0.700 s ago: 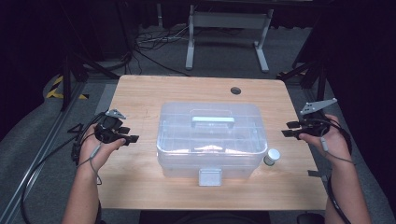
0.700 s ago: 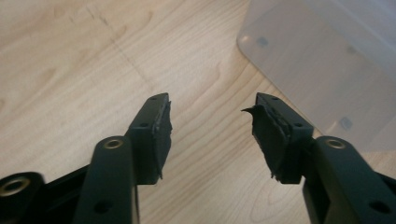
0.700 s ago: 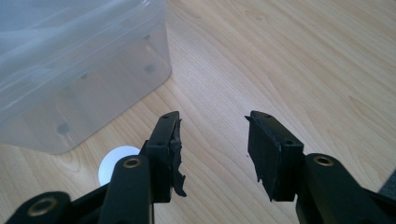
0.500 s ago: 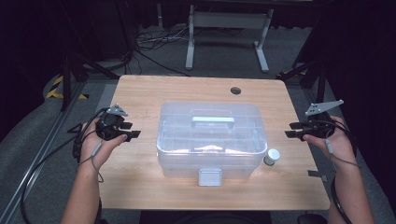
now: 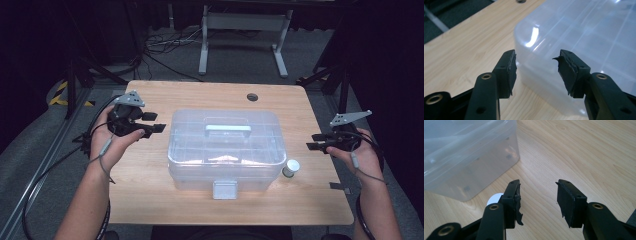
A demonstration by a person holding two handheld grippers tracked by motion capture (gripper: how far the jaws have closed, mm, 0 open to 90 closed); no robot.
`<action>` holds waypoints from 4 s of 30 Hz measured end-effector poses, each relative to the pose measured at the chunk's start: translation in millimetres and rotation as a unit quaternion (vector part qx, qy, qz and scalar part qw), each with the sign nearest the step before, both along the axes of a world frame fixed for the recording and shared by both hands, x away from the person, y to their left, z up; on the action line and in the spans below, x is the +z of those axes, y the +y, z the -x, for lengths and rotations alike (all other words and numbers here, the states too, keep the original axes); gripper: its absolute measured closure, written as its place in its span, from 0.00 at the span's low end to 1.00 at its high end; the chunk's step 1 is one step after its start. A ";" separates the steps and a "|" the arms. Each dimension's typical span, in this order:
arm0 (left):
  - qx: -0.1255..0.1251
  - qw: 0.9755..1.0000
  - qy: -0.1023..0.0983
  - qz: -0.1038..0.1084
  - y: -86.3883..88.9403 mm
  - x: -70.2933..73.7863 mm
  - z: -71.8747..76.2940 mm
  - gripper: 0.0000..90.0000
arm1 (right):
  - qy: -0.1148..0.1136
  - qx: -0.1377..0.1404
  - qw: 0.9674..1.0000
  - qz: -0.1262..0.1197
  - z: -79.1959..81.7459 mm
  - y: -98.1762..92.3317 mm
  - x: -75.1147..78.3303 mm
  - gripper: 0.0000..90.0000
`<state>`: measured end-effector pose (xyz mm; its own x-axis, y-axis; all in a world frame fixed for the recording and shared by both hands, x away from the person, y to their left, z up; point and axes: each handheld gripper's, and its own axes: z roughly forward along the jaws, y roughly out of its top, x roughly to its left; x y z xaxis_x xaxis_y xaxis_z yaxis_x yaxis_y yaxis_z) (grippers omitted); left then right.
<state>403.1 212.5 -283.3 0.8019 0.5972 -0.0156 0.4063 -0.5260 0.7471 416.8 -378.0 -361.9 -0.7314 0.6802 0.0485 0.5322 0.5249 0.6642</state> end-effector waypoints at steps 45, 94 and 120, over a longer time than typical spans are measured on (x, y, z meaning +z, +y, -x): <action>-0.186 0.982 0.036 -0.012 -132.6 1.3 -26.0 0.50 | 0.024 -0.003 1.000 0.003 6.4 4.4 -17.3 0.57; -0.134 0.989 -0.005 -0.060 -142.3 -12.7 -14.6 0.82 | 0.027 0.014 0.999 0.014 10.0 12.5 -18.7 0.55; -0.113 0.991 0.013 -0.070 -145.2 7.1 -36.4 0.82 | -0.027 0.037 0.999 0.002 23.5 14.7 -14.6 0.83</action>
<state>439.5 67.2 -276.1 0.9160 0.3998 0.0332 0.2836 -0.7039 0.6513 393.3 -363.3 -376.5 -0.7813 0.6242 0.0050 0.4547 0.5636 0.6896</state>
